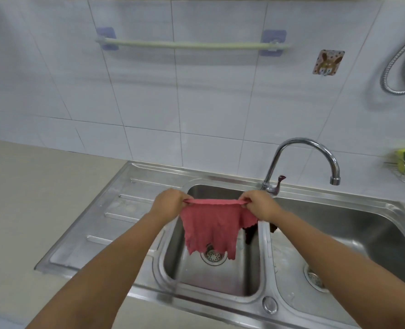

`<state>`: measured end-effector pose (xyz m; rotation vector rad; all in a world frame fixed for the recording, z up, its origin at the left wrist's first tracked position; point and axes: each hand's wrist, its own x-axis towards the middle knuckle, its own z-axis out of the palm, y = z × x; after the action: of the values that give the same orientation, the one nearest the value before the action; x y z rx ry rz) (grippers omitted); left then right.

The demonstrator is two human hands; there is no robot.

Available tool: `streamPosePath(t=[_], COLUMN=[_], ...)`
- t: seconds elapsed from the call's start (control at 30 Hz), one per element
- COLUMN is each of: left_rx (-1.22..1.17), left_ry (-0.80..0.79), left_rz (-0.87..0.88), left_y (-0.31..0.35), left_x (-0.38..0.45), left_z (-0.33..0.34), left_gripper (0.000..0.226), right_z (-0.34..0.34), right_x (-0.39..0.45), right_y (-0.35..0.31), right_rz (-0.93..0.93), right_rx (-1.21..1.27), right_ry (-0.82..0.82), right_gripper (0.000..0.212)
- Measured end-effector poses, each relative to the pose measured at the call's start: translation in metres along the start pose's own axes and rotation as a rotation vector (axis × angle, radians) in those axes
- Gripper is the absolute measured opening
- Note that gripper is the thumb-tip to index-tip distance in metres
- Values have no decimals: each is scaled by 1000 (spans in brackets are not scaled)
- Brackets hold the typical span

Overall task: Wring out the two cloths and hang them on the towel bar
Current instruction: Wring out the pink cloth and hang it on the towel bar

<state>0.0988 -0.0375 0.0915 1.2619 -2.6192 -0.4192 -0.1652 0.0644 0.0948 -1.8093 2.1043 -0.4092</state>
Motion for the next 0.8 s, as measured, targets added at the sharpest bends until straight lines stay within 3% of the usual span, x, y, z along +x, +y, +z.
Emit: streamPosePath(t=[0.07,0.13,0.2,0.27,0.3,0.33,0.4,0.43,0.47,0.57,0.63,0.73,0.8], left_rx=[18,0,-40,-92,-62,7,105,108,120,59,26,-32,-45], left_ry=[45,161,439,749,726,524,-105,-266,-288,-82,-35,-9,-89], left_rz=[-49,-93,-93,16,66,74,-23,-48,-43,-18,-25,-69,-66], left_y=[-4,0,10,17,14,11,2,-3,-7,-4,-2,-6,-10], left_x=[19,36,47,46,46,44,42,39,38,40,37,33,31], left_z=[-32,-70,-111,-140,-148,-151,-136,-124,-111,-90,-82,-74,-69], left_gripper=[32,36,46,45,37,27,23,23,23,21,27,27,23], right_z=[-24,-58,-97,-117,-120,-119,-100,-87,-77,-70,-68,-64,-56], right_x=[22,43,57,61,62,62,58,55,55,57,59,56,54], right_y=[-11,-34,-65,-80,-79,-73,-52,-41,-32,-28,-27,-26,-25], right_rz=[-17,-80,-165,-306,-353,-375,-221,-150,-107,-38,2,49,58], right_rx=[-9,-17,113,177,67,-87,-292,-270,-200,-4,90,157,126], right_ry=[38,176,484,817,876,780,227,2,-69,44,81,79,21], right_gripper=[29,37,48,52,51,47,33,29,29,40,41,39,38])
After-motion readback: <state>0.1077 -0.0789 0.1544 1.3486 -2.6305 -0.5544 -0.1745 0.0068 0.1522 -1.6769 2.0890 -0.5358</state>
